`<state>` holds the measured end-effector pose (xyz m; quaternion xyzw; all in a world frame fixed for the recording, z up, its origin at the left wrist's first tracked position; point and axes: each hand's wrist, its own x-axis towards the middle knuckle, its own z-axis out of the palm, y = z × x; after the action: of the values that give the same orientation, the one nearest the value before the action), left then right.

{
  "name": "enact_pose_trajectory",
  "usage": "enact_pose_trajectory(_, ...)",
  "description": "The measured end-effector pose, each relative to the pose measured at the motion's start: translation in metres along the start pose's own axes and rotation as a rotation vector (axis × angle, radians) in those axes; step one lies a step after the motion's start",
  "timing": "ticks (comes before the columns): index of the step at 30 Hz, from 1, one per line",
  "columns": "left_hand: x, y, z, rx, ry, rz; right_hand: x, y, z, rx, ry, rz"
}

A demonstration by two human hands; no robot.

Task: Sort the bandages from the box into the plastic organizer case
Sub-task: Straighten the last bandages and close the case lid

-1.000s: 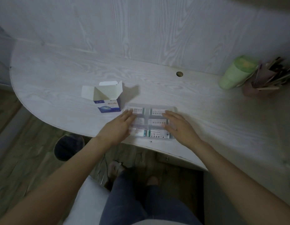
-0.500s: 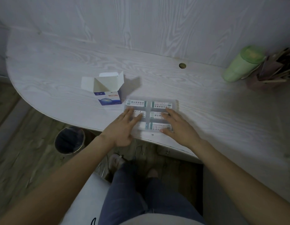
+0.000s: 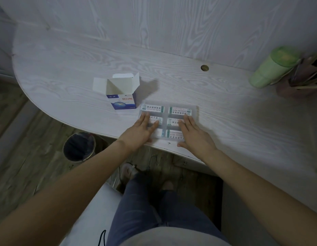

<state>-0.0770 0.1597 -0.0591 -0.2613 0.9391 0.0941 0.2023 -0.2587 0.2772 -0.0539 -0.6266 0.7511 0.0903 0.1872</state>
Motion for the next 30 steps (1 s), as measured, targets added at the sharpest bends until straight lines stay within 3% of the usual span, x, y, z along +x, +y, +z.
enact_pose_trajectory(11,0.002,0.009,-0.008,0.098,-0.077,-0.026,0.004,-0.006,0.008,-0.066,0.021,0.019)
enact_pose_trajectory(26,0.007,0.012,-0.001,0.114,-0.001,-0.045,0.004,-0.015,0.012,-0.164,0.127,0.080)
enact_pose_trajectory(30,0.009,0.008,-0.003,0.046,0.001,-0.042,0.004,-0.014,0.010,-0.091,0.063,0.037)
